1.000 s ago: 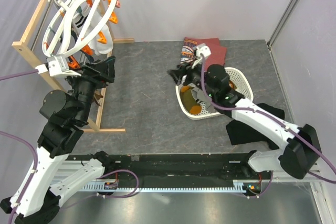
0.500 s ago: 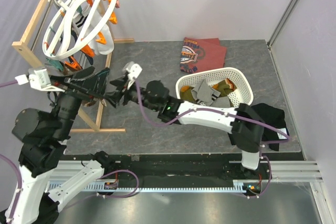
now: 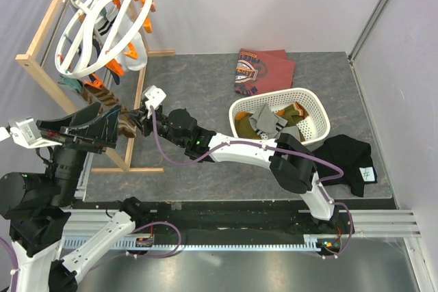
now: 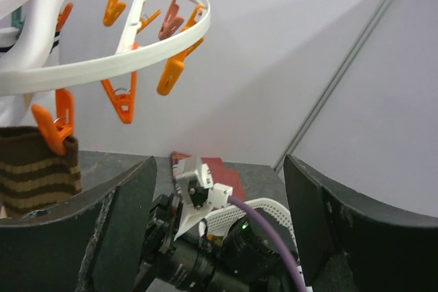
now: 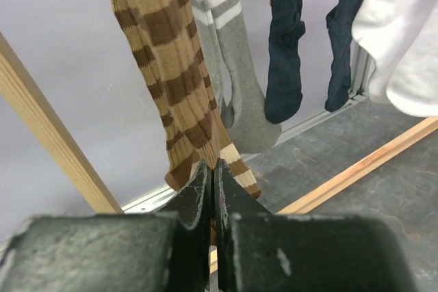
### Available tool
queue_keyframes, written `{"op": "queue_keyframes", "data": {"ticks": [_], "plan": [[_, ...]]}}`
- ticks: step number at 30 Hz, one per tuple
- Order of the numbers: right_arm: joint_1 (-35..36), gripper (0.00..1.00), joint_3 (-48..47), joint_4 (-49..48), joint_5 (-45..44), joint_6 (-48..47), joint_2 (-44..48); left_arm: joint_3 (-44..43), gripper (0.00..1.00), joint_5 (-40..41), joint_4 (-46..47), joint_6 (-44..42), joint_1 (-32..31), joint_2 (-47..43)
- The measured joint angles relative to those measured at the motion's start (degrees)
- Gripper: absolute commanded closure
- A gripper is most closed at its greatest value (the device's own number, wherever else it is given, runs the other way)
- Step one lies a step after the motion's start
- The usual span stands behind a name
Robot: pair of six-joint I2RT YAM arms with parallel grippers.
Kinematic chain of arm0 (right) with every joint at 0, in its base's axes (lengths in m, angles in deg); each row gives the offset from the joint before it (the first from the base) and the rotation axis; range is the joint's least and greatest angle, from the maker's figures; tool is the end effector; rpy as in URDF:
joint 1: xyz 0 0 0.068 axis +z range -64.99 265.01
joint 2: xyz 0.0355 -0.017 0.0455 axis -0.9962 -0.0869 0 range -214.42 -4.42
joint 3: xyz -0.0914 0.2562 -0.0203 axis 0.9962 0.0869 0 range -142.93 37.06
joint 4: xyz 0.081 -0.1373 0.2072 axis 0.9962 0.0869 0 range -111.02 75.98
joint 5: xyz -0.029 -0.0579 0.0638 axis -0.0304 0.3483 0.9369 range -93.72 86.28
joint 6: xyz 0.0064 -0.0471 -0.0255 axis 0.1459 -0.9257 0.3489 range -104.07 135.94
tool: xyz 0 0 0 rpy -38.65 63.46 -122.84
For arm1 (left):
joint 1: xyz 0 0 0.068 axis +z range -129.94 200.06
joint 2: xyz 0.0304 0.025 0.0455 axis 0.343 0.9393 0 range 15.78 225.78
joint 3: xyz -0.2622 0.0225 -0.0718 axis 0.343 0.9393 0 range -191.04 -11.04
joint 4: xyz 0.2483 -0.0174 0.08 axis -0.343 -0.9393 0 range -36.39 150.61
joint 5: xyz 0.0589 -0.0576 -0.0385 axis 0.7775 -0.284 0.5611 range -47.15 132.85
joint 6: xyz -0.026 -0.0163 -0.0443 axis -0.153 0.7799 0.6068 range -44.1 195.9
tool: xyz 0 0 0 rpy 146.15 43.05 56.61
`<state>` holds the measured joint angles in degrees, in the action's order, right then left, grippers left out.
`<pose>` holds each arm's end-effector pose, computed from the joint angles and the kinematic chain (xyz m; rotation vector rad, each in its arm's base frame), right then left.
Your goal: Remove the socks clipped to the hanger
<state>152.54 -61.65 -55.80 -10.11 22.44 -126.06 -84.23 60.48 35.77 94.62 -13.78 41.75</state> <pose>0.2005 0.4740 0.3205 -0.6437 1.2867 1.0003 0.0100 0.0063 0.4908 -0.1166 1.2169 -0.6218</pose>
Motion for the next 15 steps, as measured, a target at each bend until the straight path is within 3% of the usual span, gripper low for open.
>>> {"op": "queue_keyframes", "data": {"ticks": [4,15], "plan": [[-0.3,1.0,1.4,0.1,-0.7,-0.6,1.3,2.8,0.19,1.6,-2.2,-0.5,0.0,-2.3],[-4.7,1.0,11.1,1.4,0.5,1.2,17.0,12.0,0.19,4.4,-6.4,-0.2,0.0,-6.5]]}}
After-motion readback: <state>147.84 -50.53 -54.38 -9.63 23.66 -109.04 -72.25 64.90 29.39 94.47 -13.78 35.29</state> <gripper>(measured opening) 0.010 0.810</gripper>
